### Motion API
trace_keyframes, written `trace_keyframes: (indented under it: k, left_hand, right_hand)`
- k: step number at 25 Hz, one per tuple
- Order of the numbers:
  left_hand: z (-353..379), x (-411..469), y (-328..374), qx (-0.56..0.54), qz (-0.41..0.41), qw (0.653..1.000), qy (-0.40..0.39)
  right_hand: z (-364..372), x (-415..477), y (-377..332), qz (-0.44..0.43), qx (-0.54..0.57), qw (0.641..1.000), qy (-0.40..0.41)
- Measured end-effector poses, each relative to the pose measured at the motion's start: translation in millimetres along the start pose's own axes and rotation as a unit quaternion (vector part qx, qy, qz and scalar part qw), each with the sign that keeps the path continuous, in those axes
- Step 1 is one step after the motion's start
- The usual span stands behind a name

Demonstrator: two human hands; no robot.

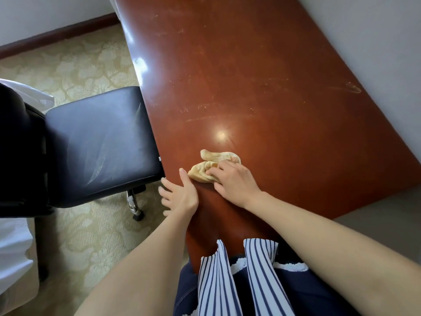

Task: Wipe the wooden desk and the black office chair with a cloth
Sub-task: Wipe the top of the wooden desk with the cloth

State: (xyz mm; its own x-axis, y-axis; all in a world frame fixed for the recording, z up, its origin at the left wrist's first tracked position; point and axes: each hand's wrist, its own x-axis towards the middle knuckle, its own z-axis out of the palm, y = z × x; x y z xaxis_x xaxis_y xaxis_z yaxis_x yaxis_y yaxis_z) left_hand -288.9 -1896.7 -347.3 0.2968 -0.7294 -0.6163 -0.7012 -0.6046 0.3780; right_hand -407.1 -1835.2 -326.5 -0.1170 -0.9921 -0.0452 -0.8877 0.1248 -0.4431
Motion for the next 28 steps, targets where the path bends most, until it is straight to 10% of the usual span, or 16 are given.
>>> trace_keyframes:
  k: [6, 15, 20, 28]
  left_hand:
    - [13.3, -4.4, 31.3, 0.253, 0.339, 0.906, 0.008]
    - [81.3, -37.1, 137.4, 0.537, 0.608, 0.576, -0.098]
    - [83.4, -32.0, 152.0, 0.542, 0.586, 0.584, -0.145]
    - [80.7, -31.7, 155.9, 0.534, 0.587, 0.591, -0.147]
  right_hand:
    - [-23.8, -29.0, 65.9, 0.092, -0.015, 0.987, 0.134]
    - [-88.6, -51.6, 199.6, 0.413, -0.047, 0.882, 0.221]
    - [-101.4, -15.1, 221.9, 0.534, -0.003, 0.811, 0.239]
    - [-67.7, 33.0, 160.6, 0.369, 0.052, 0.909, 0.185]
